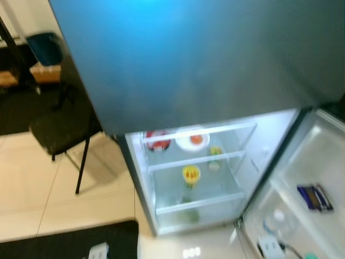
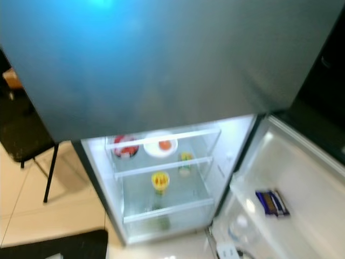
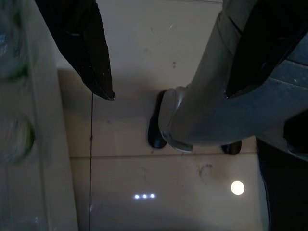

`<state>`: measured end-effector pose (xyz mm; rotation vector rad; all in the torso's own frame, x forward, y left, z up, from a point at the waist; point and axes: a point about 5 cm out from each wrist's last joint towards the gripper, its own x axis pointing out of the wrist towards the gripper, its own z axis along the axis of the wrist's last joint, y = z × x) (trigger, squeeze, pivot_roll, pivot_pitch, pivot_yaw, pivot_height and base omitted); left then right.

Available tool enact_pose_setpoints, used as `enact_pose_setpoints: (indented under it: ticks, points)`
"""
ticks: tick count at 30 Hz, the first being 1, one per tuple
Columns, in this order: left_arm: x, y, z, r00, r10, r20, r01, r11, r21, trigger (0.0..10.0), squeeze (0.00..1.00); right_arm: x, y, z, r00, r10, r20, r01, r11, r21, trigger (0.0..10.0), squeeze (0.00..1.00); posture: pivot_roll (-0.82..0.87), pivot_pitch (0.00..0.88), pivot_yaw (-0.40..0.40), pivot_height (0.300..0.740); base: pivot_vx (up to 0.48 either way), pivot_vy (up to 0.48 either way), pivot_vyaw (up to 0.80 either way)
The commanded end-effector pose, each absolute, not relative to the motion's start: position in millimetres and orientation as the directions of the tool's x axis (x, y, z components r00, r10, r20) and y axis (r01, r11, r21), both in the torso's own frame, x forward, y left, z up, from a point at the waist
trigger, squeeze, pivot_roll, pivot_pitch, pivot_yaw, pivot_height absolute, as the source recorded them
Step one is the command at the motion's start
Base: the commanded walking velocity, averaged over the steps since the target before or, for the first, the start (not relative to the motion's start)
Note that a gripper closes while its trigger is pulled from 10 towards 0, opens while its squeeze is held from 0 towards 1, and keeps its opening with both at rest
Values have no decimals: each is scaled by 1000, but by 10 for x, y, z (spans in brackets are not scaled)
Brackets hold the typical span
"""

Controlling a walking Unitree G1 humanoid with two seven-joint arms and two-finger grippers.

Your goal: Restocking fridge

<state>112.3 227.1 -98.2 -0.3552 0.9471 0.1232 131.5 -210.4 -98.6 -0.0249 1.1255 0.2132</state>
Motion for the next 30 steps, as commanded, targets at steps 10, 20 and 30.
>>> enact_pose_setpoints:
  ticks: [10, 20, 30]
  points:
    - [1031, 2269, -1010, 549, -60, -834, -230, 948, -219, 10000, 0, 1155, -2100, -1046, 363, 124, -923, -144, 987, 76, 10000, 0, -65, 0, -9, 740, -196, 0, 0]
    - [1011, 2262, -1016, 540, -85, -837, -222, 945, -240, 10000, 0, 1161, -2109, -1043, 369, 119, -922, -132, 988, 75, 10000, 0, -67, 0, -6, 740, 0, 0, 0]
    - [985, 2220, -1030, 531, -114, -840, -215, 940, -264, 10000, 0, 1165, -2112, -1044, 367, 108, -924, -121, 990, 68, 10000, 0, -70, 0, -7, 740, 0, -415, 0]
